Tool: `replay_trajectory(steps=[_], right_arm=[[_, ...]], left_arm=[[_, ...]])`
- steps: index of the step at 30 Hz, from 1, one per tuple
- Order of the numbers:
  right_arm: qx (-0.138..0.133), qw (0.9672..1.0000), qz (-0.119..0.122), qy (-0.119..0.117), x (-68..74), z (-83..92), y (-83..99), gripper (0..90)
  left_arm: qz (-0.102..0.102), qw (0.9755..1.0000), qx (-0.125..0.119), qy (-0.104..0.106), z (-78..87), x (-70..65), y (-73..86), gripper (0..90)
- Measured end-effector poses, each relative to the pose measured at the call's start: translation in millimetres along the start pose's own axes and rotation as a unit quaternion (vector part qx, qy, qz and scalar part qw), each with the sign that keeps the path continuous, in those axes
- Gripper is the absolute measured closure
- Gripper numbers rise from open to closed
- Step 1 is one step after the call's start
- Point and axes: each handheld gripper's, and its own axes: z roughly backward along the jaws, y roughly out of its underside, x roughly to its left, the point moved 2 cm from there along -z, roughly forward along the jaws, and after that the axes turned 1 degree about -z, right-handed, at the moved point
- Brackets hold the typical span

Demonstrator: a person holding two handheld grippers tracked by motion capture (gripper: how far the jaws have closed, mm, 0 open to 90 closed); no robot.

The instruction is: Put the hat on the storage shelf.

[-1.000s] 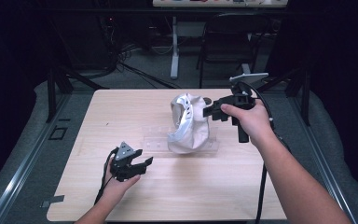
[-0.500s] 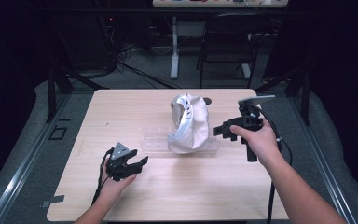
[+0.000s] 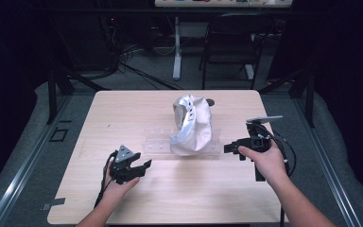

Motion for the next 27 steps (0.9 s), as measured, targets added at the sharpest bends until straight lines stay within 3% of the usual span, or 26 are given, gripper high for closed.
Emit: replay_trajectory(steps=[4, 9, 11, 14, 15, 16, 17, 18, 19, 20, 21, 27], right_arm=[[-0.018, 0.9989, 0.024, 0.037, -12.1, -13.2, 13.2, 51.7], [-0.029, 0.9967, 0.041, 0.064, -19.9, -22.2, 23.2, 49.8], [-0.059, 0.9912, 0.064, 0.100, -24.0, -26.6, 29.6, 47.7], [-0.063, 0.9863, 0.072, 0.134, -28.8, -30.7, 34.9, 48.2], [-0.063, 0.9863, 0.072, 0.134, -28.8, -30.7, 34.9, 48.2], [-0.070, 0.9826, 0.077, 0.154, -32.1, -33.7, 37.2, 47.5], [-0.074, 0.9810, 0.079, 0.161, -32.9, -34.9, 38.3, 46.7], [-0.074, 0.9810, 0.079, 0.161, -32.9, -34.9, 38.3, 46.7], [-0.088, 0.9775, 0.086, 0.171, -33.7, -37.0, 40.7, 46.6], [-0.088, 0.9775, 0.086, 0.171, -33.7, -37.0, 40.7, 46.6], [-0.102, 0.9742, 0.086, 0.182, -33.7, -36.7, 43.6, 46.5], [-0.137, 0.9707, 0.088, 0.176, -35.2, -34.6, 54.6, 45.5]], left_arm=[[0.000, 1.0000, 0.001, 0.000, -0.8, 0.3, 0.6, 43.8], [0.002, 1.0000, 0.001, 0.000, -1.3, -0.7, 1.0, 43.8], [0.001, 1.0000, 0.001, 0.000, -1.8, -1.3, 1.1, 43.7], [-0.003, 1.0000, 0.002, 0.001, -2.1, -1.2, 1.0, 43.7], [-0.003, 1.0000, 0.002, 0.001, -2.1, -1.2, 1.0, 43.7], [-0.005, 1.0000, 0.003, 0.000, -2.3, -1.3, 1.0, 43.7], [-0.004, 1.0000, 0.003, 0.001, -2.5, -1.7, 1.1, 43.6], [-0.004, 1.0000, 0.003, 0.001, -2.5, -1.7, 1.1, 43.4], [-0.008, 1.0000, 0.002, -0.002, -2.5, -2.0, 1.0, 43.2], [-0.008, 1.0000, 0.002, -0.002, -2.5, -2.0, 1.0, 43.2], [-0.007, 1.0000, 0.002, -0.002, -3.2, -3.1, 1.1, 43.3], [-0.018, 0.9998, 0.004, 0.005, -6.7, -9.7, -0.7, 42.1]])
